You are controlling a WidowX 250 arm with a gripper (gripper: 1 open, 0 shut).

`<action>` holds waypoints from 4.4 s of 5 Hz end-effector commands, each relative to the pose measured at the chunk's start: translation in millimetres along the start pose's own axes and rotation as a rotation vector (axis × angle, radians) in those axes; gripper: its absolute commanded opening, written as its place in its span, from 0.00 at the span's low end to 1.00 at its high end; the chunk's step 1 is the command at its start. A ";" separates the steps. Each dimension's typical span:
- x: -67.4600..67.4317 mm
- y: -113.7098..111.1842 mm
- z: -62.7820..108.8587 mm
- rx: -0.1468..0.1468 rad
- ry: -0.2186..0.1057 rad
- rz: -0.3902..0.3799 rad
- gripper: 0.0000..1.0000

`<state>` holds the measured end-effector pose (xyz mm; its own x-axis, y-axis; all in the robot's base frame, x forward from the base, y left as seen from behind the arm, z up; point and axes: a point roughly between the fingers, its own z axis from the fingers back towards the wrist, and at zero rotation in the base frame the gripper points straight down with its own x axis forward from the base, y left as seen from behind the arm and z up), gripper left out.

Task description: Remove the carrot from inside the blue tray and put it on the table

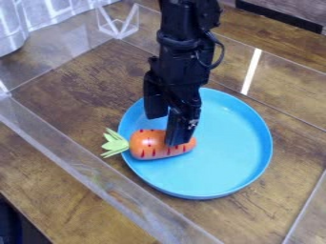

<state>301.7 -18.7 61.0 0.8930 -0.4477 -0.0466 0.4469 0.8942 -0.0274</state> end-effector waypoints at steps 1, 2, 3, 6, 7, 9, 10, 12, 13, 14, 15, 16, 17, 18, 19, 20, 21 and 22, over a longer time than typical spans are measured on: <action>1.9 9.7 7.2 0.009 -0.040 0.008 1.00; 2.5 12.2 6.0 0.006 -0.048 0.002 1.00; 3.6 14.3 5.1 0.006 -0.055 -0.007 1.00; 6.6 20.3 4.4 0.003 -0.076 -0.025 1.00; 8.0 22.0 5.4 0.005 -0.083 -0.033 1.00; 10.4 25.3 7.9 0.006 -0.097 -0.043 1.00; 12.0 26.9 9.9 0.012 -0.107 -0.049 1.00; 11.9 27.9 -5.8 0.007 -0.101 -0.087 1.00; 10.5 30.0 -11.1 0.007 -0.095 -0.097 1.00; 9.7 30.8 -12.5 0.007 -0.091 -0.102 1.00; 9.4 31.5 -13.6 0.006 -0.086 -0.106 1.00; 9.0 32.2 -14.6 0.006 -0.082 -0.110 1.00; 8.6 32.9 -15.5 0.005 -0.078 -0.113 1.00; 8.6 33.4 -16.0 0.004 -0.076 -0.116 0.00; 7.5 33.9 -11.3 -0.003 -0.078 -0.117 0.00; 6.8 34.4 -8.2 -0.009 -0.081 -0.119 1.00; 7.7 33.4 -11.1 -0.013 -0.078 -0.125 0.00; 8.2 32.2 -11.4 -0.016 -0.079 -0.131 0.00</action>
<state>314.3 2.5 33.2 0.8249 -0.5653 -0.0083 0.5631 0.8228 -0.0771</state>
